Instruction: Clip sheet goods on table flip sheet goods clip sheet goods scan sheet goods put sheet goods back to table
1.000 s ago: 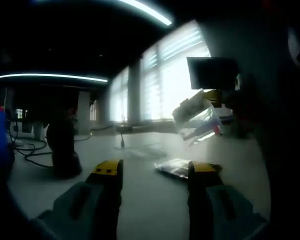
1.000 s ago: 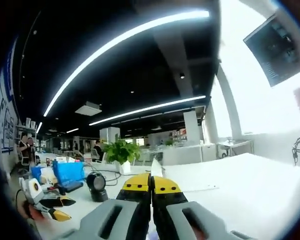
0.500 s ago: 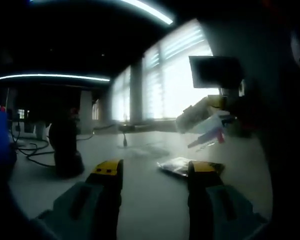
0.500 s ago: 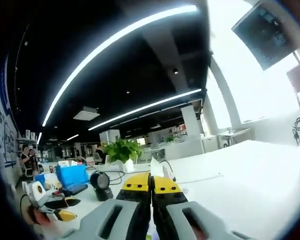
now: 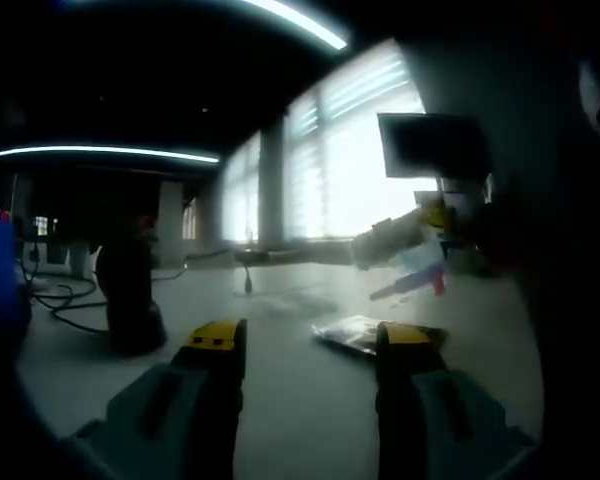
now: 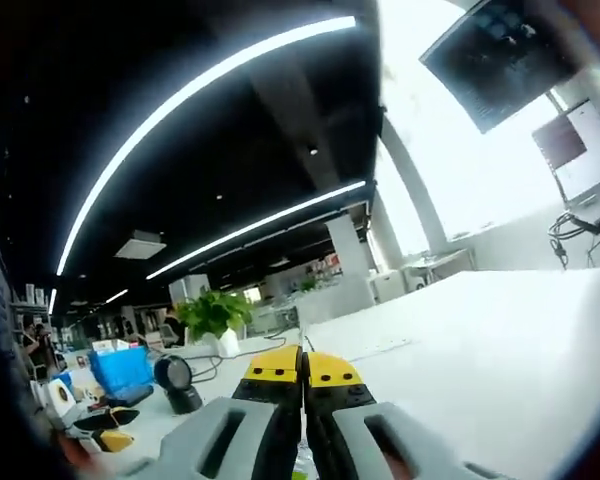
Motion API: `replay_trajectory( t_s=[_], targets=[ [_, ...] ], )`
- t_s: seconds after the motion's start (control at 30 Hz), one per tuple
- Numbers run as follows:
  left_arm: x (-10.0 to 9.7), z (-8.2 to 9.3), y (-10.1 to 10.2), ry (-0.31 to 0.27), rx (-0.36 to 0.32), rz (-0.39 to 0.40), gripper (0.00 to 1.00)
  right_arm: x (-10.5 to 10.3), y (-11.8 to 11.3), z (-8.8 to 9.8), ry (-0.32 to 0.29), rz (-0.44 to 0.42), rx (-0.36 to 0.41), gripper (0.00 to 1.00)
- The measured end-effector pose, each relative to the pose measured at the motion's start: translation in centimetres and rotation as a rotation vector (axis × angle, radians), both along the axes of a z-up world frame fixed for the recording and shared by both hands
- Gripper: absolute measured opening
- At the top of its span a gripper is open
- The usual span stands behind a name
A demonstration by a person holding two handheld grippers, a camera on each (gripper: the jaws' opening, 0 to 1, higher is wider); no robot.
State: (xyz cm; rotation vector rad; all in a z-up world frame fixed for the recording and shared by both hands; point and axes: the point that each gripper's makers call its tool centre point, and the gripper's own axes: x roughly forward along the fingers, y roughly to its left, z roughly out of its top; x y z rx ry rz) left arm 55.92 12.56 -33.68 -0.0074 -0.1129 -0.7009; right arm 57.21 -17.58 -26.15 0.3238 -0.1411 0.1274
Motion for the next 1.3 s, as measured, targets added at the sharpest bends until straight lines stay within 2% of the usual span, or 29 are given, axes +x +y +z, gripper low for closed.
replay_trajectory(
  t_s=[0.13, 0.27, 0.33, 0.4, 0.77, 0.93, 1.0, 1.13, 1.2, 1.3],
  targets=[
    [0.0, 0.0, 0.0, -0.001, 0.001, 0.0, 0.45, -0.4, -2.1, -1.3, 0.019, -0.053, 0.059, 0.0],
    [0.0, 0.0, 0.0, -0.004, 0.006, 0.0, 0.45, -0.6, -3.2, -2.5, 0.032, -0.078, 0.058, 0.0],
    [0.0, 0.0, 0.0, -0.003, 0.004, 0.002, 0.45, -0.6, -4.1, -3.2, 0.056, -0.099, 0.123, 0.0],
    [0.0, 0.0, 0.0, -0.003, 0.004, 0.002, 0.45, -0.5, -5.1, -3.7, 0.066, -0.113, 0.157, 0.0],
    [0.0, 0.0, 0.0, -0.004, 0.006, 0.001, 0.45, -0.1, -7.5, -6.0, 0.095, -0.179, 0.252, 0.0],
    [-0.1, 0.0, 0.0, -0.007, 0.004, -0.001, 0.45, -0.2, -8.5, -8.0, 0.136, -0.209, 0.305, 0.0],
    [-0.1, 0.1, 0.0, -0.009, 0.004, -0.002, 0.45, -0.3, -8.7, -8.5, 0.148, -0.222, 0.305, 0.0],
    [-0.1, 0.1, 0.0, -0.009, -0.001, -0.002, 0.45, -0.5, -9.2, -8.3, 0.146, -0.242, 0.286, 0.0],
    [-0.1, 0.1, 0.0, -0.009, 0.003, -0.002, 0.45, -0.6, -9.6, -9.2, 0.17, -0.254, 0.301, 0.0],
    [0.0, 0.1, 0.0, -0.009, 0.002, -0.001, 0.45, -0.8, -10.0, -10.6, 0.209, -0.283, 0.377, 0.0]
  ],
)
